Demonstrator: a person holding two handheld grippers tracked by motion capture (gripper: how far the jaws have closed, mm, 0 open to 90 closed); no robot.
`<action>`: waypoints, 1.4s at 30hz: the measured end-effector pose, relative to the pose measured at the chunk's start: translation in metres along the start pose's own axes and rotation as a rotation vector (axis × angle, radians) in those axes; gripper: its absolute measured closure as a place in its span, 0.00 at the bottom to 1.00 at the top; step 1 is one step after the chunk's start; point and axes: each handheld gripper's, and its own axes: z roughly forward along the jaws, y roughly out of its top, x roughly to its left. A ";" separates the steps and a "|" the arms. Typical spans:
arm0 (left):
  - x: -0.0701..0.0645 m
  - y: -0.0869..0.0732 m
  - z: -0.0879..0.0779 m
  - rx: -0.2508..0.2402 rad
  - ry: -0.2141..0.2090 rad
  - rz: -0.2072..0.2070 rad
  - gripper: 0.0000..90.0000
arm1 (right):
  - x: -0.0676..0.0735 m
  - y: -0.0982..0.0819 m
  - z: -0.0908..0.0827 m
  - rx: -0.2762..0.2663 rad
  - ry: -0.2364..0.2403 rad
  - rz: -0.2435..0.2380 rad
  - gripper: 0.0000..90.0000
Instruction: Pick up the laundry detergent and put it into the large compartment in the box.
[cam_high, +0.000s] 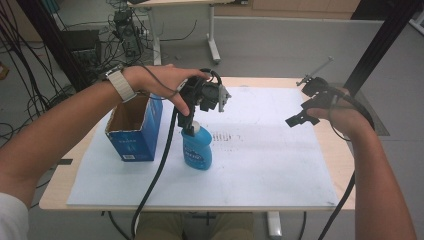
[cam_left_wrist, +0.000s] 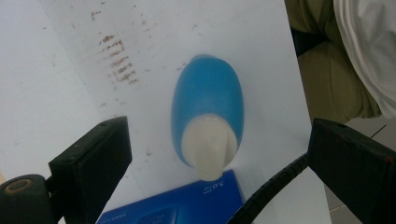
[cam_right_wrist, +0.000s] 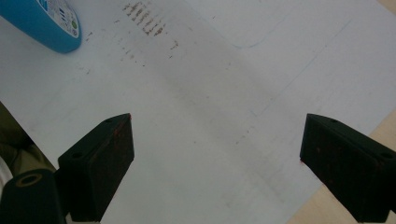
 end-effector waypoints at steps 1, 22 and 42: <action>0.001 -0.001 0.000 -0.006 -0.001 0.002 0.08 | 0.000 0.000 0.000 0.001 -0.001 0.000 0.11; 0.003 -0.008 0.002 -0.004 0.003 0.015 0.08 | 0.005 -0.003 -0.005 0.007 -0.010 0.017 0.11; 0.001 -0.010 0.004 0.001 0.009 0.011 0.08 | 0.004 -0.001 -0.003 0.006 -0.004 0.013 0.11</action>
